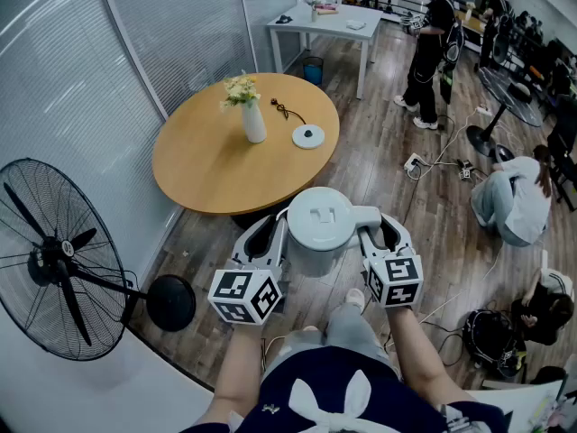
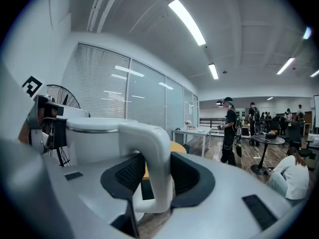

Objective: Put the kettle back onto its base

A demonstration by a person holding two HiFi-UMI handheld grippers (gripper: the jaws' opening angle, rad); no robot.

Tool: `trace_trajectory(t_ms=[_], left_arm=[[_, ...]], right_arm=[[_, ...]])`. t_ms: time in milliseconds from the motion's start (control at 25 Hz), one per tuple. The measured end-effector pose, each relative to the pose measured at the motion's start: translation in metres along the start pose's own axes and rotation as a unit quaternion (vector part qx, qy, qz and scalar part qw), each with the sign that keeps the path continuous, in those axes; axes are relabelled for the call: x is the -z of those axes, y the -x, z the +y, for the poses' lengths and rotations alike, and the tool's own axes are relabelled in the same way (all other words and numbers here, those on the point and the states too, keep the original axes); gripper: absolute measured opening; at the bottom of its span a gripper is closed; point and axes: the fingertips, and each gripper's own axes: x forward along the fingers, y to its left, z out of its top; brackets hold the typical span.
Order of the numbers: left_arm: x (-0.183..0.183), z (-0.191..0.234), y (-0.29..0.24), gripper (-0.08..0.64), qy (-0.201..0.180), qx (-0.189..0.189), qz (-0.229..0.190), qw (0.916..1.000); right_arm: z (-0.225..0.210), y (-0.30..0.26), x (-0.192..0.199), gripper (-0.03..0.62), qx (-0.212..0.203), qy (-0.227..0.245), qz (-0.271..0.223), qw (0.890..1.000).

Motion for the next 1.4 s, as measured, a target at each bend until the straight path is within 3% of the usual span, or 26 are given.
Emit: trace_trajectory(t_ms=[480, 1400], left_arm=[[0.002, 0.004, -0.031, 0.074, 0.012, -0.003, 0.004, 0.9999], [-0.053, 0.066, -0.217, 0.074, 0.016, -0.038, -0.022, 0.9989]], right_arm=[[-0.021, -0.024, -0.003, 0.164, -0.005, -0.004, -0.006, 1.000], [-0.114, -0.210, -0.074, 0.164, -0.048, 0.019, -0.020, 0.998]])
